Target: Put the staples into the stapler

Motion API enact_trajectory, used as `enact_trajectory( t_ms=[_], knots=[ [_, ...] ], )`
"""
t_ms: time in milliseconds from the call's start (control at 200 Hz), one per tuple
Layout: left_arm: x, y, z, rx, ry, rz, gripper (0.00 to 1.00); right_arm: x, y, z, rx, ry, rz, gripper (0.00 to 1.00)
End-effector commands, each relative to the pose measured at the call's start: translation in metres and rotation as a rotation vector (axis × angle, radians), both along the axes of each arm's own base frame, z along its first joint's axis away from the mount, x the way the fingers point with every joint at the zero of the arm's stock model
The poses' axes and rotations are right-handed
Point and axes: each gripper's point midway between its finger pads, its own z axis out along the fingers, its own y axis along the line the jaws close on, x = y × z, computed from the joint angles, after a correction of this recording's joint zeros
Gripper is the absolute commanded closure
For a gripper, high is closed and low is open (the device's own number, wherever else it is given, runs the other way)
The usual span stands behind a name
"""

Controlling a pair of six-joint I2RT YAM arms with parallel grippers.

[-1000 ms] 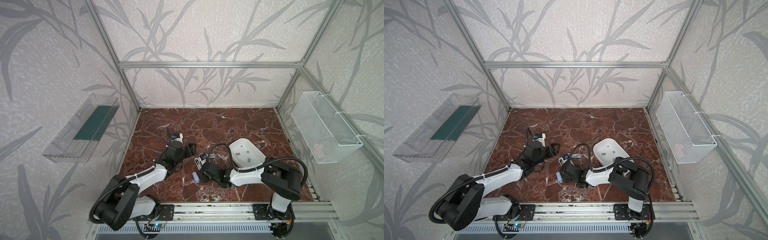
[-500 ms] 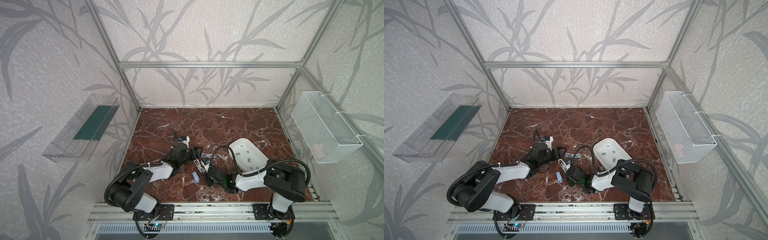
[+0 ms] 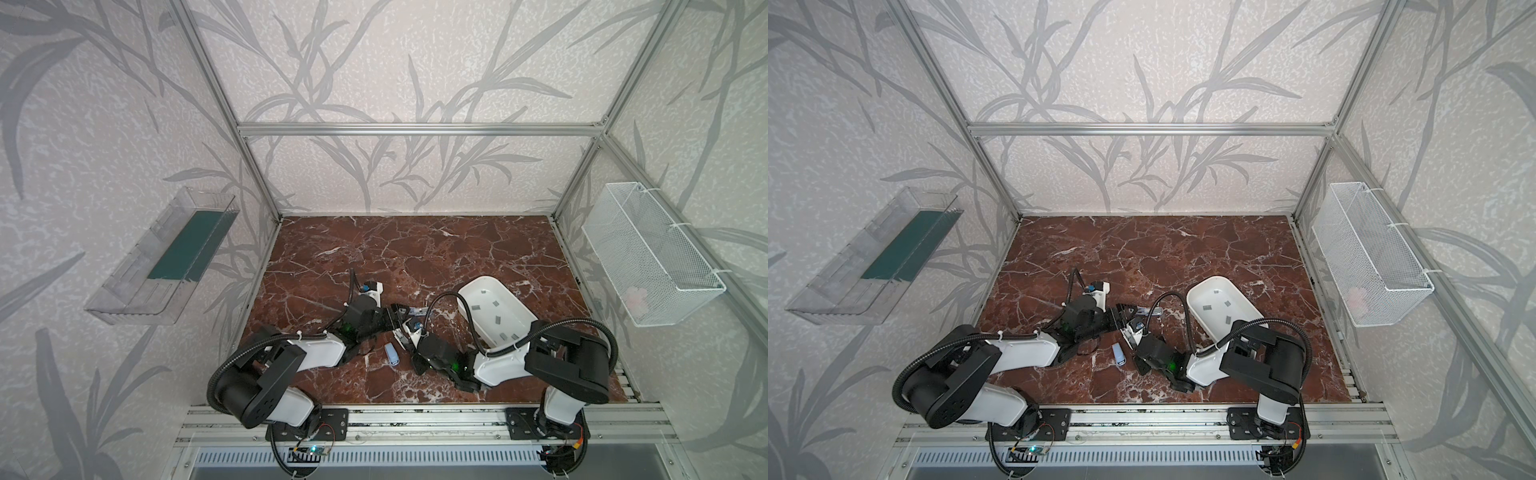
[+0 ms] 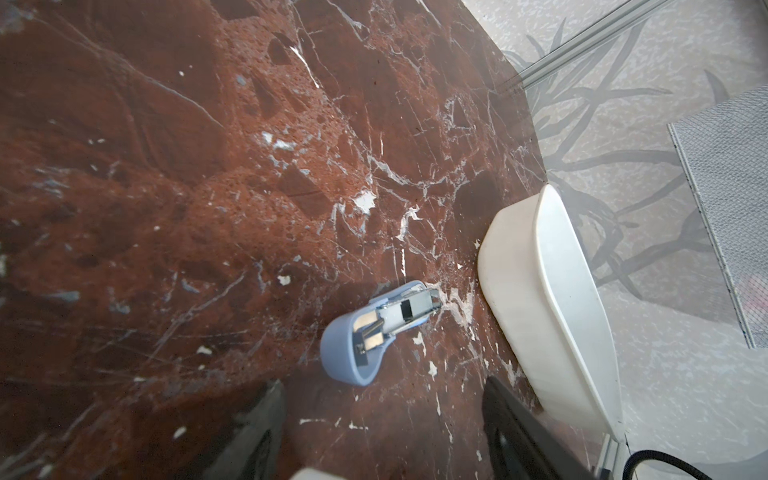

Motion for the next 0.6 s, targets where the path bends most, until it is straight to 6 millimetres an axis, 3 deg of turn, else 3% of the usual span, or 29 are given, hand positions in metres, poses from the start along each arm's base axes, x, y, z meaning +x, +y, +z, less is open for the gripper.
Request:
enact_trajectory(
  t_ms=[0,315,595],
  knots=[
    [-0.003,-0.007,0.015,-0.05,-0.034,-0.021,0.24,-0.002,-0.003,-0.008,-0.013,-0.004,-0.002,0.82],
    [-0.021,-0.038,0.029,-0.169,-0.106,-0.153,0.26,0.001,-0.009,-0.012,-0.012,-0.024,-0.024,0.82],
    [-0.041,-0.055,0.023,-0.17,-0.171,-0.262,0.29,0.002,-0.007,-0.009,0.014,-0.04,-0.025,0.83]
  ],
)
